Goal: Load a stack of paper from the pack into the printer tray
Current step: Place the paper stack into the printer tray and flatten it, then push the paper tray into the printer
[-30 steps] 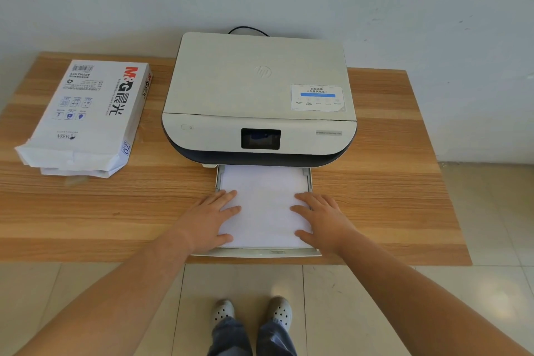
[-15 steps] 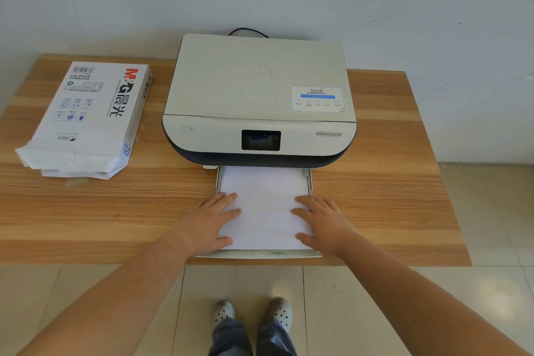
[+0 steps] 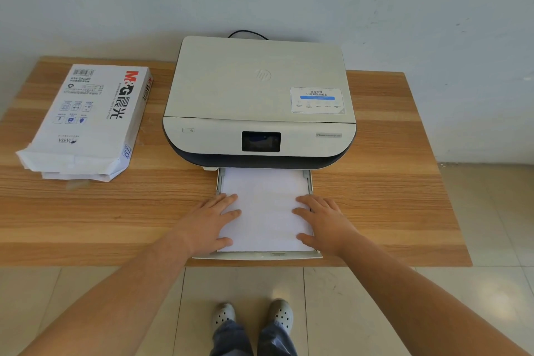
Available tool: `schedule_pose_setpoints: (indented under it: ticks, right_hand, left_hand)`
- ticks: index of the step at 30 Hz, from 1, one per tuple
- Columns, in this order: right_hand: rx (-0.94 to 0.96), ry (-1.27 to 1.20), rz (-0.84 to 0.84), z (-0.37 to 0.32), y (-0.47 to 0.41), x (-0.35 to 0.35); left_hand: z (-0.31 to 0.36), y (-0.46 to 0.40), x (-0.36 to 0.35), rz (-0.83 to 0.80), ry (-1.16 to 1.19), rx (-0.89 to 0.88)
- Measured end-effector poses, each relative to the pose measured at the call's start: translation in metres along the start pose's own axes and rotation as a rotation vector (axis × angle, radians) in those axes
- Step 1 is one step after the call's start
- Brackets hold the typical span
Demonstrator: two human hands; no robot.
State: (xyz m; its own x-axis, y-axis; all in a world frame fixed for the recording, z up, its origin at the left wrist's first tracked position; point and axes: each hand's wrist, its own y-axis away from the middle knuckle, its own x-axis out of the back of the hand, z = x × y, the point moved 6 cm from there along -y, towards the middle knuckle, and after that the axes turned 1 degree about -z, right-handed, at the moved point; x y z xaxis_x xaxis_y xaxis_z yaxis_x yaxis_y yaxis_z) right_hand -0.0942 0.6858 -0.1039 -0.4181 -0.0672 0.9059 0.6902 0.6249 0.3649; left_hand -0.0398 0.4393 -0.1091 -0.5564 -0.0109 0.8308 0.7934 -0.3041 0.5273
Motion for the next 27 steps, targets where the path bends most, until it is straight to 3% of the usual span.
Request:
schedule_pose_setpoints:
  ticks: [18, 22, 27]
  right_hand:
    - [-0.02, -0.022, 0.007, -0.003, -0.002, 0.002]
    - [-0.134, -0.18, 0.115, 0.006, -0.005, 0.017]
    - [-0.369, -0.363, 0.2, 0.031, -0.009, 0.034]
  left_hand:
    - [-0.001, -0.002, 0.003, 0.025, 0.003, -0.007]
    - [-0.006, 0.001, 0.021, 0.189, 0.042, 0.029]
    - [-0.027, 0.005, 0.043, 0.388, 0.263, 0.242]
